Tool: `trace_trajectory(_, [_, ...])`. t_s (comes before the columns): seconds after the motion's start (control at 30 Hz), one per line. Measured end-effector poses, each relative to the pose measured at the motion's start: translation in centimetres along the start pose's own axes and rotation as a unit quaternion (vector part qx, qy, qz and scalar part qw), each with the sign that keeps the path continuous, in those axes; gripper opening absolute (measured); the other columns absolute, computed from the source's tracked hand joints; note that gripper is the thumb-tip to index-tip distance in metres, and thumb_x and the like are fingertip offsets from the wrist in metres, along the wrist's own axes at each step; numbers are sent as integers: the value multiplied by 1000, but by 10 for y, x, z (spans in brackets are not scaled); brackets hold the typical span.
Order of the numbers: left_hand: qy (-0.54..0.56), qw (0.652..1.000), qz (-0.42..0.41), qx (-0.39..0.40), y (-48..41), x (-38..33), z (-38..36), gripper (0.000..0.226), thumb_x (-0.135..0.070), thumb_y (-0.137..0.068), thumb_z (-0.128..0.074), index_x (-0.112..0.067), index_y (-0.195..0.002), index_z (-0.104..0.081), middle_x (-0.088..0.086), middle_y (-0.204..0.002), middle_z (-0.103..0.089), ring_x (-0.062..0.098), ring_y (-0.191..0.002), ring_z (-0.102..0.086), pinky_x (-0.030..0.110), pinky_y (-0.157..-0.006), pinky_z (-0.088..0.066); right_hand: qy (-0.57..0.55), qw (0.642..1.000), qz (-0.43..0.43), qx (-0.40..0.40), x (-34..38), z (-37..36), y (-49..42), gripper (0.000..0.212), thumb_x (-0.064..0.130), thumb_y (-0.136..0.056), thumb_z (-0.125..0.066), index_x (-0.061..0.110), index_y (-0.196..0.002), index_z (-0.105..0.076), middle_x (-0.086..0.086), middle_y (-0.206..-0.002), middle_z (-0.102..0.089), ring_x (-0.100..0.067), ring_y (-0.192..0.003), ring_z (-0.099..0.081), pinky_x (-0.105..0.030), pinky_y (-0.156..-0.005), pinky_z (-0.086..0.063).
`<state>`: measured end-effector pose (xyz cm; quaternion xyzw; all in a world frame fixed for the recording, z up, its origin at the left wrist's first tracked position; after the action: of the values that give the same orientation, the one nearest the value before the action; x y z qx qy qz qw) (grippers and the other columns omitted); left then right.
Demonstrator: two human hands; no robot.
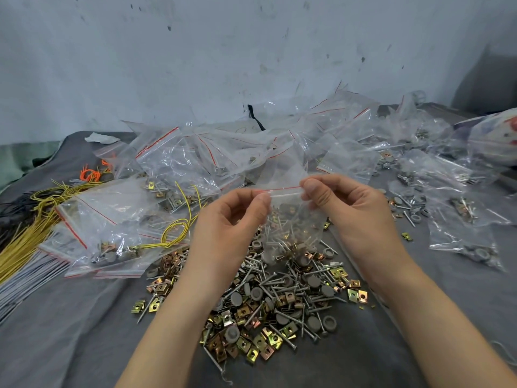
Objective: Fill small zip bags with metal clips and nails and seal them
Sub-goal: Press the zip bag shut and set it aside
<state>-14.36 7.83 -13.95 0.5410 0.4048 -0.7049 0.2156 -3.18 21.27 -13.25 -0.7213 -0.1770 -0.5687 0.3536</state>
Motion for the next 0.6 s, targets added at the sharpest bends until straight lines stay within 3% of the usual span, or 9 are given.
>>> trace_trajectory(0.23, [-2,1000,-3,0,0,1,-3,11,-24,-93,-64,-21,-85,-70,-8,-71,-67,4,-65,-58,14,-63,-47,-9,1000,2,3,0,-4,0,18,31,-79,-72,17,-90,-76,1,-79,-75,-7,-69,-64,-15,-70,-52])
trace_trajectory(0.37, [-17,999,-12,26,2,-1,-5,21,-43,-82,-65,-25,-88,-71,-10,-72,-69,5,-69,-61,19,-67,-50,-12,1000,-1,11,0,-3,1,16,29,-81,-72,17,-92,-77,0,-80,-75,-7,-71,-65,-15,-70,-52])
trace_trajectory(0.47, [-9,1000,-12,26,2,-1,-5,23,-44,-78,-65,-24,-87,-71,-7,-73,-69,8,-71,-61,21,-68,-50,-6,1000,1,15,0,-3,1,16,30,-81,-73,18,-92,-77,0,-81,-75,-8,-72,-65,-15,-71,-53])
trace_trajectory(0.6, [-5,1000,-8,24,0,-1,-5,18,-39,-82,-65,-22,-87,-71,-9,-72,-69,4,-68,-60,15,-66,-49,-11,1000,2,22,0,-3,1,14,28,-83,-72,18,-92,-77,-1,-82,-75,-7,-72,-66,-14,-69,-52])
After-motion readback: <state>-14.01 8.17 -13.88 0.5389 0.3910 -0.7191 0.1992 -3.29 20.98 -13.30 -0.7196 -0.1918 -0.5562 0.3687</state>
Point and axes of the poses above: each hand's wrist, its own y-axis away from the middle knuckle, its own z-axis out of the back of the hand, x = y × z, the point moved 1 cm from there along -y, towards the middle knuckle
